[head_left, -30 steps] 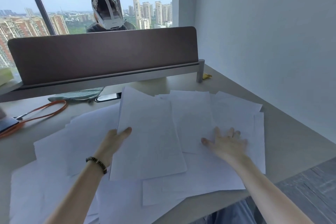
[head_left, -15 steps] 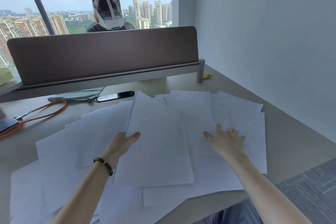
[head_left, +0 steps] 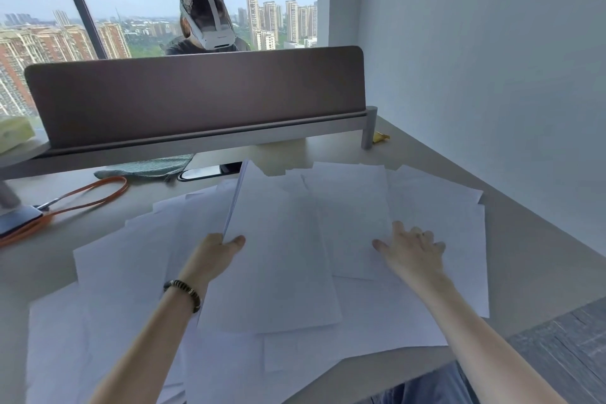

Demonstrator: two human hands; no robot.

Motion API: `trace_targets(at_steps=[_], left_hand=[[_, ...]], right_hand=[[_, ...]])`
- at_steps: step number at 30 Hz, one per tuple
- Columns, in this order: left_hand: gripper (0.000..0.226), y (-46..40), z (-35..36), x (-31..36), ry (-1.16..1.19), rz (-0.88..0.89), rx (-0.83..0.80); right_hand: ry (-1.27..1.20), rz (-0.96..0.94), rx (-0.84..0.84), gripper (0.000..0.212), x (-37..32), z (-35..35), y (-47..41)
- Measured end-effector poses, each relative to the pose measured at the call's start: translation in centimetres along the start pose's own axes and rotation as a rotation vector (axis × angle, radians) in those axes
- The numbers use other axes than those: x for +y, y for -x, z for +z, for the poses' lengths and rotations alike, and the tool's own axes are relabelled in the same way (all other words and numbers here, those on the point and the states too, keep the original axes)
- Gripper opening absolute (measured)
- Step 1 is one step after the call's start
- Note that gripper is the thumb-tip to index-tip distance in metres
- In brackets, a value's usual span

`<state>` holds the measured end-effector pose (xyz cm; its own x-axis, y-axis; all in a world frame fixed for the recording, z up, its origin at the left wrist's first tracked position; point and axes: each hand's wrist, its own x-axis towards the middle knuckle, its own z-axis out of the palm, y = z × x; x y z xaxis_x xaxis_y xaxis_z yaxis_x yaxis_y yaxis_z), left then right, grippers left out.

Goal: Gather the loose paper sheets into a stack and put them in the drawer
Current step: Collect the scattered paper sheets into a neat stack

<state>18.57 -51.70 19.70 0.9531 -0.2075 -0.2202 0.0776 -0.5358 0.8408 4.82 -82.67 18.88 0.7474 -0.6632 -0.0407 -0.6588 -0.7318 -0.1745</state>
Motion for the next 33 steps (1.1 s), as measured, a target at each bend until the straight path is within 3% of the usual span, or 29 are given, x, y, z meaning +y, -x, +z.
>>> trace_targets(at_steps=[4,9,12,16,21,24,30,33], left_hand=[[0.061,0.4,1.5,-0.1,-0.07,0.004,-0.06],[0.091,1.5,3.4,1.5,0.024,-0.003,-0.129],[0.08,0.8,2.9,1.5,0.006,0.019,-0.072],[0.089,0.4,2.4,1.1,0.005,-0.035,-0.059],[0.048,1.0,3.9,1.6,0.038,-0.025,0.009],[0.036,0.6,4.3,1.9,0.105,-0.003,0.005],[0.039,0.5,4.3,2.1,0.159,-0.005,-0.044],[0.038,0.8,5.0,2.2,0.063,0.043,-0.061]], right_hand=[[-0.01,-0.06,0.038,0.053,-0.8,0.4,0.3],[-0.059,-0.061,0.03,0.053,-0.9,0.2,0.1],[-0.037,-0.031,0.034,0.051,-0.4,0.0,0.1],[-0.123,-0.067,-0.004,0.054,-0.5,-0.1,0.1],[-0.272,-0.073,-0.036,0.054,-0.5,-0.4,-0.1],[-0.369,-0.069,-0.053,0.053,-0.5,-0.5,-0.6],[-0.592,0.022,-0.062,0.059,-0.1,-0.9,-1.2],[-0.638,0.045,-0.05,0.063,-0.1,-0.7,-1.5]])
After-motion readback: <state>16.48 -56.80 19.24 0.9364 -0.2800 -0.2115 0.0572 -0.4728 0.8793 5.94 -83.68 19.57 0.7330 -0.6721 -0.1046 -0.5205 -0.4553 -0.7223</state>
